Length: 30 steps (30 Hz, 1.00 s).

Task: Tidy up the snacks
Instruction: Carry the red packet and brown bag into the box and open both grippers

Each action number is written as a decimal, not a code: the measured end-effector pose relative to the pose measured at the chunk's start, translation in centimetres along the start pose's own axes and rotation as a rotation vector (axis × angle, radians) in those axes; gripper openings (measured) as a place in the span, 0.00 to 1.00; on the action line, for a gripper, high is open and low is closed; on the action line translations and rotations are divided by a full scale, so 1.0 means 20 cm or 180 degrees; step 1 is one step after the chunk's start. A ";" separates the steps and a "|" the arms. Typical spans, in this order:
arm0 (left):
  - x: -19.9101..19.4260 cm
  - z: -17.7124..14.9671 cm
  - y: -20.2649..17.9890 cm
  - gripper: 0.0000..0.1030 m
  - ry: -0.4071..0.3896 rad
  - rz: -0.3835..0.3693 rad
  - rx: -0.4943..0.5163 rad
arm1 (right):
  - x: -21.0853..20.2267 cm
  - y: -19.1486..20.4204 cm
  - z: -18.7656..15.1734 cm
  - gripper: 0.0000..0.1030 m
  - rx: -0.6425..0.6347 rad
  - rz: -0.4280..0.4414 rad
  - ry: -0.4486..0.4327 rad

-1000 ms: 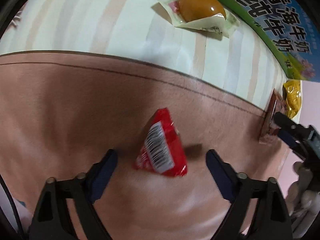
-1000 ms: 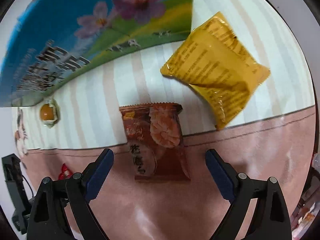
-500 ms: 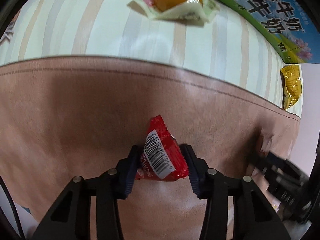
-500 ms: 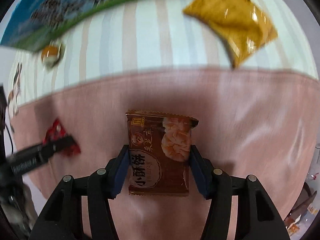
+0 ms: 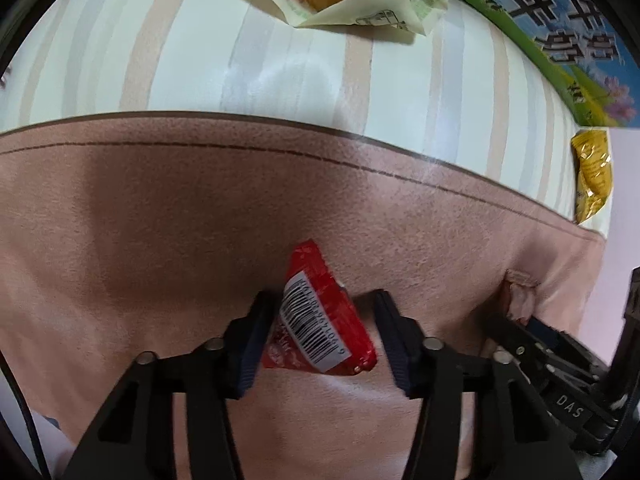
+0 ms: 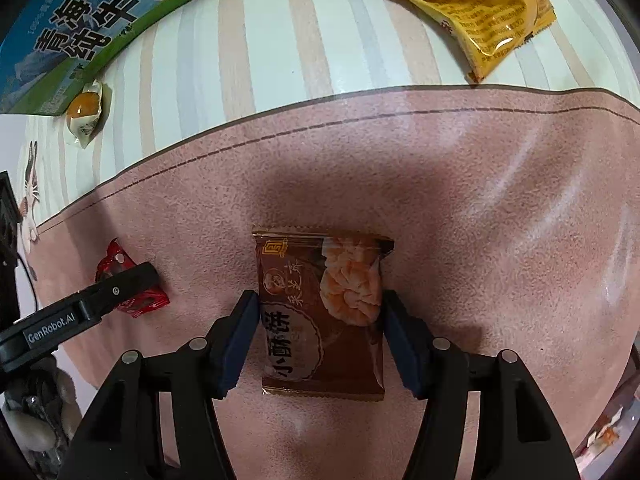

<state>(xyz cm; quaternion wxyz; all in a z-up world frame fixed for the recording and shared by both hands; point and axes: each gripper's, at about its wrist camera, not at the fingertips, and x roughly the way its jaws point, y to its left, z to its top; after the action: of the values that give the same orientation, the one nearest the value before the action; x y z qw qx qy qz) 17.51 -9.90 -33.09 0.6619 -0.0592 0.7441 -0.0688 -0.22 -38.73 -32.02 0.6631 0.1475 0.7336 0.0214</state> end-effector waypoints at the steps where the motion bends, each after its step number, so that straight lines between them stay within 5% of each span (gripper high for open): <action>1: 0.00 0.00 0.00 0.39 -0.0010 0.0041 0.0024 | 0.01 0.02 -0.01 0.59 -0.0058 -0.0078 -0.0019; 16: -0.02 -0.10 0.05 0.34 -0.0041 0.0012 0.0023 | 0.09 0.08 -0.05 0.59 -0.0287 -0.0302 -0.0086; 30: -0.33 -0.16 0.00 0.34 -0.0192 -0.0354 0.0204 | -0.13 0.03 -0.03 0.58 -0.0219 0.0188 -0.0225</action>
<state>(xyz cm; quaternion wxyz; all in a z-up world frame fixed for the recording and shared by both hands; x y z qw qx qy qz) 15.06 -8.62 -26.34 0.6807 -0.0813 0.7167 -0.1275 -0.52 -38.74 -29.22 0.6923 0.1469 0.7038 0.0610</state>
